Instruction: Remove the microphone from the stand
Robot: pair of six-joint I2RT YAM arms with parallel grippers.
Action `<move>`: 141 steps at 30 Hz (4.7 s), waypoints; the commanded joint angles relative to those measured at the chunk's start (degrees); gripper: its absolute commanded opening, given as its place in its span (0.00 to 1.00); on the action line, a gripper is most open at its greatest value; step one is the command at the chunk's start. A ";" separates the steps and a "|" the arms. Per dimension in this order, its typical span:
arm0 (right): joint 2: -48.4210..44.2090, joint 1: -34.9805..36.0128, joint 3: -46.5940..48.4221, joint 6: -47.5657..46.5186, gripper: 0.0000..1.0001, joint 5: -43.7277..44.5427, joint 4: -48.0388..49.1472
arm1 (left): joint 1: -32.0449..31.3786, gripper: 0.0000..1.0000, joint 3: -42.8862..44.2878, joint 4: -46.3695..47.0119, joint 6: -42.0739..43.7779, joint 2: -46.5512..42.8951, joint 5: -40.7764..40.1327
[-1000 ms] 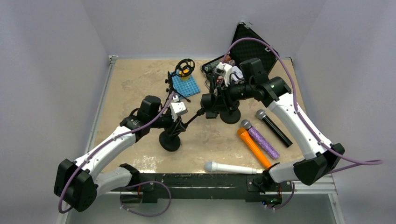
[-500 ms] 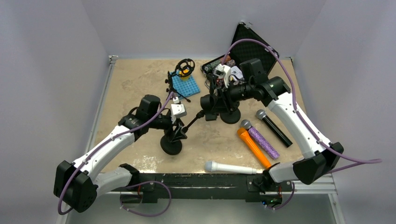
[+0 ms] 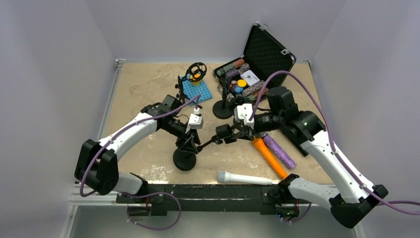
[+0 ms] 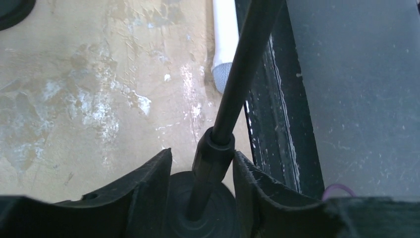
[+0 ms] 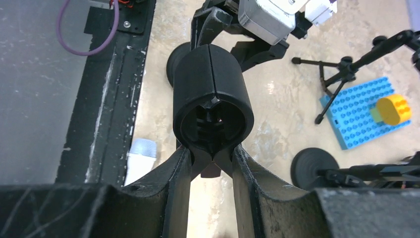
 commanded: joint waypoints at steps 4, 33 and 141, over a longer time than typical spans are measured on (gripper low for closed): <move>0.43 1.04 0.60 -1.05 0.00 3.15 7.15 | -0.13 0.33 1.13 2.54 1.38 0.21 6.45; 17.79 9.52 29.47 23.00 0.00 21.00 -12.58 | 0.34 1.00 -14.05 41.18 -48.57 -17.89 -9.53; 44.60 26.09 33.36 5.62 0.00 25.56 -23.46 | 1.42 1.00 -16.45 29.15 -61.47 -47.77 -24.43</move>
